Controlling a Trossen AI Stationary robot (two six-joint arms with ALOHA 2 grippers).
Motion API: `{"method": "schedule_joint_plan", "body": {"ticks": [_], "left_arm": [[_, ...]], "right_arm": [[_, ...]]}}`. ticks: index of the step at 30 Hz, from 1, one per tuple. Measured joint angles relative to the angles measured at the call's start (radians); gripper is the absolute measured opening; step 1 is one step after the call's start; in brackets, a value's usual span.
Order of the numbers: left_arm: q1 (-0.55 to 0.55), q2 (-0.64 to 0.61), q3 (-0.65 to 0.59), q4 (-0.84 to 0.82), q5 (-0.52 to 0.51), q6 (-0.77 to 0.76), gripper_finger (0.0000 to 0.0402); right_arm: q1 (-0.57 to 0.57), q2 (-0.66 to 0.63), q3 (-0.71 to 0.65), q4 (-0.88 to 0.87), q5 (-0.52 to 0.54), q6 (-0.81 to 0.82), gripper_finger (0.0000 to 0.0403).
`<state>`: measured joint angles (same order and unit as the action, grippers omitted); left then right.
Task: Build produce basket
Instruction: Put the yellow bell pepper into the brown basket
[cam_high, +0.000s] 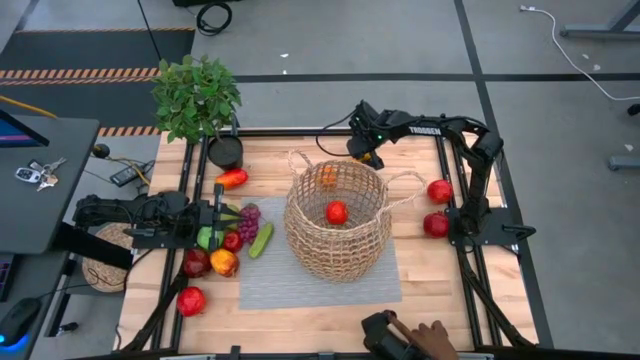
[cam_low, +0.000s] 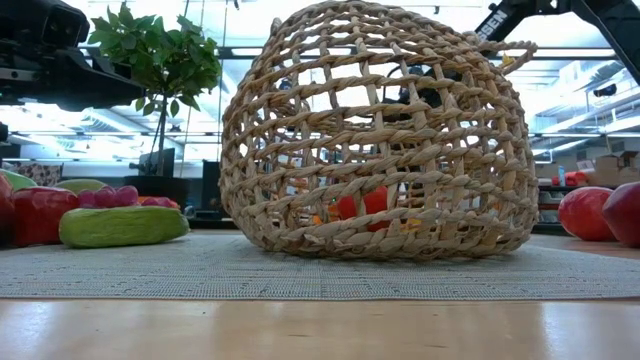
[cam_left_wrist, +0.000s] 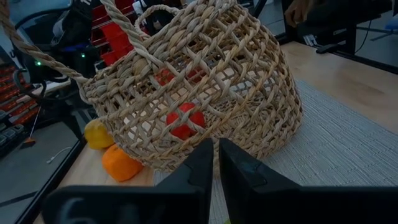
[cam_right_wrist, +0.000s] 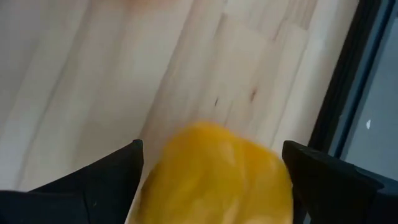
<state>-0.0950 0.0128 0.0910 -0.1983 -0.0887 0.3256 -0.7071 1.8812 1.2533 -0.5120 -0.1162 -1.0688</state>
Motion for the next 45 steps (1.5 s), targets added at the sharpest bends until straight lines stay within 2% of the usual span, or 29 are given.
{"method": "schedule_joint_plan", "body": {"ticks": [14,19,27,29,33,39,45], "left_arm": [[0.0,0.0,0.0,0.0,0.0,0.0,0.0036],[0.0,0.0,0.0,0.0,0.0,0.0,0.003],[0.0,0.0,0.0,0.0,0.0,0.0,0.0032],[0.0,0.0,0.0,0.0,0.0,0.0,0.0034],[0.0,0.0,0.0,0.0,0.0,0.0,0.0036],[0.0,0.0,0.0,0.0,0.0,0.0,0.003],[0.0,0.0,0.0,0.0,0.0,0.0,0.0029]], "right_arm": [[-0.021,0.0,0.0,-0.015,0.018,0.027,0.034],[-0.02,-0.005,0.008,-0.03,0.011,0.075,0.0312],[0.025,-0.084,0.166,-0.191,-0.026,0.249,0.0305],[0.039,-0.119,0.218,-0.213,-0.049,0.316,0.0305],[0.065,-0.185,0.311,-0.23,-0.16,0.521,0.0306],[0.11,-0.251,0.417,-0.213,-0.294,0.92,0.0307],[0.185,-0.312,0.435,-0.159,-0.331,1.261,0.0307]]}}
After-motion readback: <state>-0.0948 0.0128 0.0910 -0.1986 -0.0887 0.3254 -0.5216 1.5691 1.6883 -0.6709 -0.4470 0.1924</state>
